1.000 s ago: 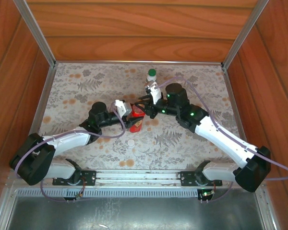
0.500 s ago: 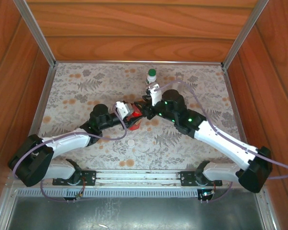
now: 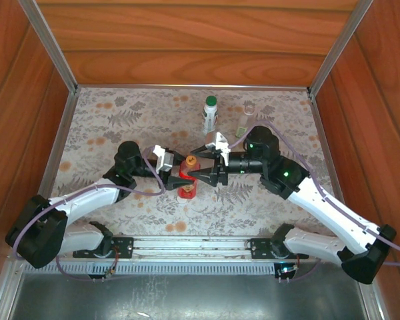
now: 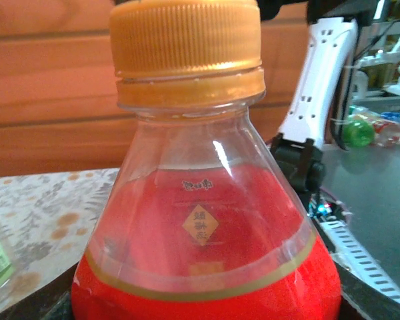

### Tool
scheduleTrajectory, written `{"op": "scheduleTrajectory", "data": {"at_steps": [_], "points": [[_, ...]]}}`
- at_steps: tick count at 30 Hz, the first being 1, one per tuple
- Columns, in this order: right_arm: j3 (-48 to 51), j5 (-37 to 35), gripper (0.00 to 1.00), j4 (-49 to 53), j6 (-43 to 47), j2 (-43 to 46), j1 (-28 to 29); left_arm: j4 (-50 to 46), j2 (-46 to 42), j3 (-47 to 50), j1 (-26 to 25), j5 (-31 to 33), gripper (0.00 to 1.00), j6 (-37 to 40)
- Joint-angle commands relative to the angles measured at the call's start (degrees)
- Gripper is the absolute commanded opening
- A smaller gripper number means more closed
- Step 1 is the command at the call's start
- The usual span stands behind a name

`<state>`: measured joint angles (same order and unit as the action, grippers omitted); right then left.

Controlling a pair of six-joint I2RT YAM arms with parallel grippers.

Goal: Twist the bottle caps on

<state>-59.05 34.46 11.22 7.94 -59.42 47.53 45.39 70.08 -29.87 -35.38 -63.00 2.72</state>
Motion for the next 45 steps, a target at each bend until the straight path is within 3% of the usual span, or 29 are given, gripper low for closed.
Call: {"op": "scheduleTrajectory", "data": {"at_steps": [1, 3, 7, 11, 12, 15, 20, 24, 29, 35, 41, 45], "points": [[-1.7, 3.5, 0.65, 2.2, 2.1, -1.8, -0.4, 1.7, -0.7, -1.8, -0.5, -5.7, 0.62, -1.2], [-2.2, 3.6, 0.62, 2.2, 2.1, -2.7, -0.4, 1.8, -0.5, -2.1, -0.7, -6.1, 0.62, -1.3], [-2.7, 6.8, 0.45, 1.2, 1.7, -3.8, -0.4, 1.8, -0.5, -2.2, -0.8, -5.9, 0.62, -1.3], [-2.4, 5.5, 0.29, 0.6, 1.7, -3.6, -0.4, 1.7, -0.1, -2.0, -0.8, -5.0, 0.62, -1.0], [-2.2, 5.1, 0.30, 0.2, 1.4, -3.6, -0.4, 1.6, 0.1, -1.9, -0.8, -4.9, 0.62, -0.8], [-1.1, 2.9, 0.49, -2.0, -0.3, -3.2, -0.4, 1.7, 0.9, -2.1, -0.8, -4.9, 0.62, -0.8], [-0.4, 1.8, 0.53, -3.9, -1.3, -2.6, -0.4, 1.6, 1.4, -2.3, -0.8, -5.3, 0.62, -0.9], [-0.7, 2.3, 0.45, -3.0, -0.8, -3.4, -0.4, 1.6, 0.9, -2.0, -0.8, -5.0, 0.61, -0.9], [-0.7, 1.3, 0.45, -1.7, 0.0, -4.0, -0.4, 1.5, 0.1, -1.8, -0.8, -4.9, 0.62, -0.9], [-1.1, 0.9, 0.32, -0.8, 1.1, -3.9, -0.4, 1.4, 0.1, -1.9, -0.8, -4.8, 0.61, -0.8], [-1.8, -2.3, 0.41, 1.6, 1.7, -4.8, -0.4, 1.4, 0.0, -1.8, -0.8, -4.6, 0.61, -0.6], [-2.1, -2.3, 0.24, 1.9, 1.9, -5.2, -0.4, 1.3, 0.2, -1.9, -0.8, -4.2, 0.62, -0.6]]}}
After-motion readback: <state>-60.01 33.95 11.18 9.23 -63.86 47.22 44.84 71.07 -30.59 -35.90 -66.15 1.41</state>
